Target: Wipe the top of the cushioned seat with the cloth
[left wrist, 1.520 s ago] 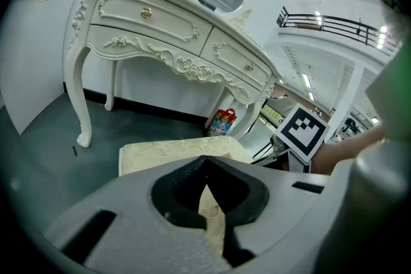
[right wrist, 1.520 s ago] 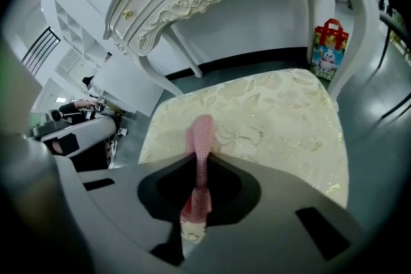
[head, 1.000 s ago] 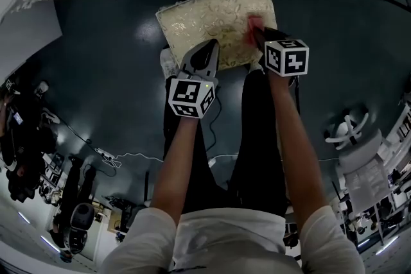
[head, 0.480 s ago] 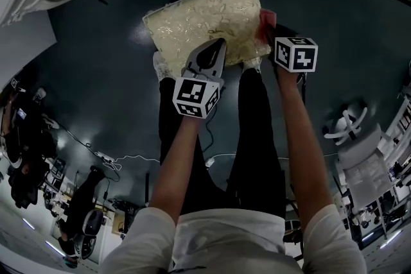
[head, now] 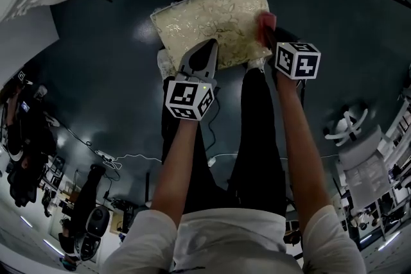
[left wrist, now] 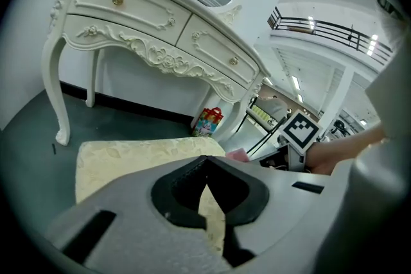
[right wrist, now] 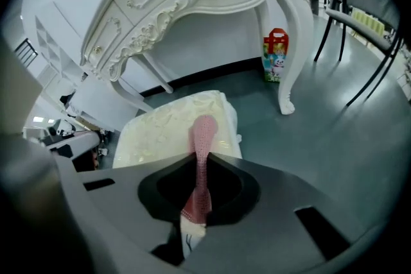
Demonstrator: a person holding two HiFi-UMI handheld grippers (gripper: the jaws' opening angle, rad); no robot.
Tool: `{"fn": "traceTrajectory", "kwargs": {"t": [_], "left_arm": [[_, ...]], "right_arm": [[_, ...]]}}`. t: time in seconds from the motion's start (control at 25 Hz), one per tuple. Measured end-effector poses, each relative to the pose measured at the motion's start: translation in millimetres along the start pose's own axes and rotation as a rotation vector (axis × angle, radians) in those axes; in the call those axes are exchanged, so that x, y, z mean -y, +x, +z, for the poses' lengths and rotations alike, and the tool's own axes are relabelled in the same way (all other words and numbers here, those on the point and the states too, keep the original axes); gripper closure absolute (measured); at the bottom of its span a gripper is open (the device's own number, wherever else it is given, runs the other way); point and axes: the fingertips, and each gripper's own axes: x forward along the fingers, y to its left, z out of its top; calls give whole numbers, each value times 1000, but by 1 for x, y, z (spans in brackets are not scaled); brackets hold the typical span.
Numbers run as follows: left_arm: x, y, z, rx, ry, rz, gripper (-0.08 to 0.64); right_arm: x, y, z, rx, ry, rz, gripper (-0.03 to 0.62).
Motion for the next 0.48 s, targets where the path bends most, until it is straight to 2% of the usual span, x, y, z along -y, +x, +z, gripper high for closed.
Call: {"fn": "traceTrajectory", "kwargs": {"t": [0.2,0.36,0.48], "left_arm": [[-50,-41,4,30,-21,90,549],[-97,-81,4,54,-50,176,549],[-117,-106,4,65,-65,209,549]], "right_arm": [[-90,14,-17,-16,-55,142,560],[-170,40,-46,-73,-103,242,560],[-219,54,-70,-116,-138,294,560]]}}
